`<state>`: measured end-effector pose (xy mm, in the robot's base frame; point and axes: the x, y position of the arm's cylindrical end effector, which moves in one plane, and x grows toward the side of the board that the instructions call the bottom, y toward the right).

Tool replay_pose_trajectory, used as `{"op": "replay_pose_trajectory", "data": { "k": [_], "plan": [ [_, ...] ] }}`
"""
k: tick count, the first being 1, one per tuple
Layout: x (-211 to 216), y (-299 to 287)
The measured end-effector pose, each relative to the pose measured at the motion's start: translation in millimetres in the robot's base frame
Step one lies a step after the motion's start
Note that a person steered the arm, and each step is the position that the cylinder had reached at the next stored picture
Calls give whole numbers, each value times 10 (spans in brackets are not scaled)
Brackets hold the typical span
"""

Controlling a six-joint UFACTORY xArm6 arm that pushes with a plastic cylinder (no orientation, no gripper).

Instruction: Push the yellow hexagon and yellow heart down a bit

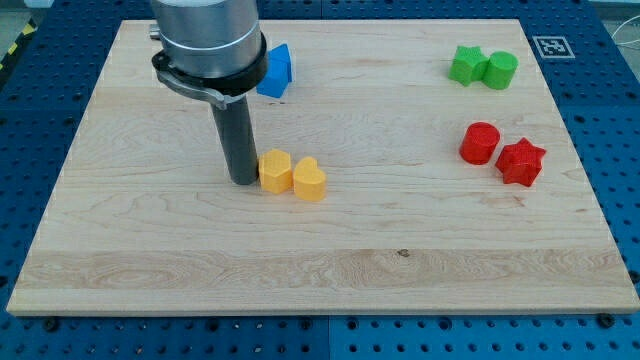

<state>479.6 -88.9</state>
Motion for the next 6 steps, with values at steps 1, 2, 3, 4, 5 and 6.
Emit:
{"op": "replay_pose_trajectory", "data": {
  "k": [1,2,3,4,5,6],
  "plan": [
    [28,-18],
    [2,-183],
    [-95,-192],
    [-147,-194],
    [-176,-97],
    [-176,106]
  ]
}}
